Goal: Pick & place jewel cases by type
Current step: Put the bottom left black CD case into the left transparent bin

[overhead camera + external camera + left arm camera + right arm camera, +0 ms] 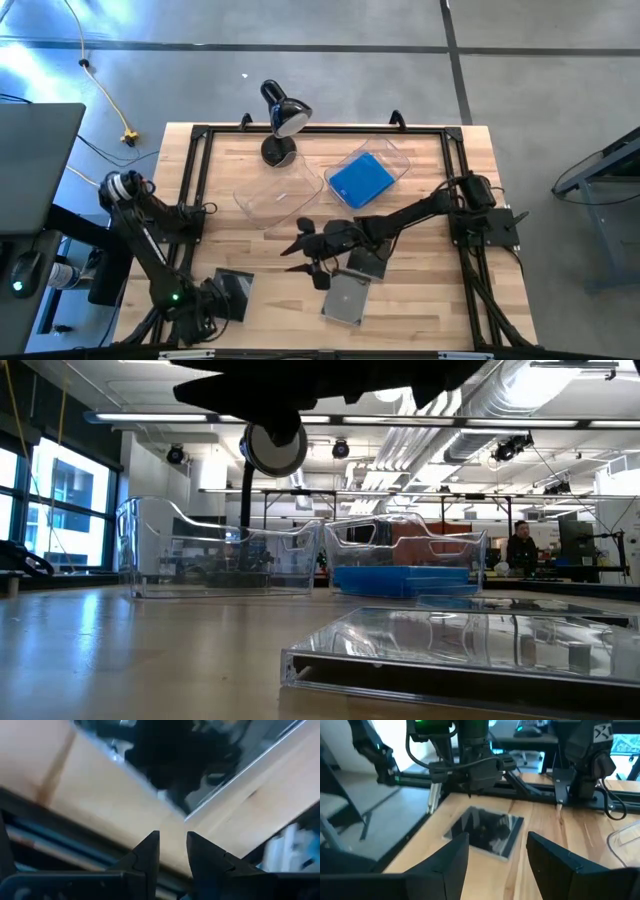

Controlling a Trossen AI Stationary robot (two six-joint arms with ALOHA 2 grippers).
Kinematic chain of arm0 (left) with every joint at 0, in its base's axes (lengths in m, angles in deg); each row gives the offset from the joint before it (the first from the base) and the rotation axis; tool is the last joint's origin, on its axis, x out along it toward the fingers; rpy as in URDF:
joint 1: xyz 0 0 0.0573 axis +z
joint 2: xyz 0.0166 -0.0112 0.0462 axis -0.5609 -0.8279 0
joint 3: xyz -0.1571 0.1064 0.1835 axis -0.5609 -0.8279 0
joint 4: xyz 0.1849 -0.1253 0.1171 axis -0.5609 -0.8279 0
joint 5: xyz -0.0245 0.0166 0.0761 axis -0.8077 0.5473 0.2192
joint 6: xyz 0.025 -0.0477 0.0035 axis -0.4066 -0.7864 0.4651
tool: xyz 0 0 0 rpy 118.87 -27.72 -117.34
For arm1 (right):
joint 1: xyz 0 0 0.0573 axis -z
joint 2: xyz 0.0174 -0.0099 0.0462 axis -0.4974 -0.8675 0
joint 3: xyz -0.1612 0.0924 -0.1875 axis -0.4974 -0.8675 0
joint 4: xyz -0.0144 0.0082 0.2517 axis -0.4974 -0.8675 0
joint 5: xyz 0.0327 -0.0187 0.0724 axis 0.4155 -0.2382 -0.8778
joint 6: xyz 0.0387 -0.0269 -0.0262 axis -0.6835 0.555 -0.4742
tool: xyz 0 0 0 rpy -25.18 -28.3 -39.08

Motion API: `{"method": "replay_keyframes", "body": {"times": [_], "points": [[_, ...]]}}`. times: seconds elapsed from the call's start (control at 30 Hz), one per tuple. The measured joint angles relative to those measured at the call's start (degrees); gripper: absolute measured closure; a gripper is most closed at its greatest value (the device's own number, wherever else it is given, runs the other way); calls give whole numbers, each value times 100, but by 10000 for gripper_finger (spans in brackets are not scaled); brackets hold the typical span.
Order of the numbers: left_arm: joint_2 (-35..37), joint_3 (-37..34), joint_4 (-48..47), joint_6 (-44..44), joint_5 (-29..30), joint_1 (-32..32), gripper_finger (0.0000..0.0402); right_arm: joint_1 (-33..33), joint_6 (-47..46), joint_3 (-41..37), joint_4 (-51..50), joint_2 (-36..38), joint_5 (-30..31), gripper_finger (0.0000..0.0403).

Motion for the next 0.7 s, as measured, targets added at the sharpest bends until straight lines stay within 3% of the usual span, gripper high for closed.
{"method": "replay_keyframes", "body": {"times": [0.13, 0.37, 0.7], "points": [[-359, 0, 75, 267, -469, 0, 314, -49, 275, 138, -363, -8, 215, 216], [-616, 0, 55, 757, -476, 0, 395, -38, 295, 107, -463, -8, 347, 217], [-616, -2, -348, 1067, 320, 5, 399, -44, 197, 109, -526, -8, 331, 217]]}}
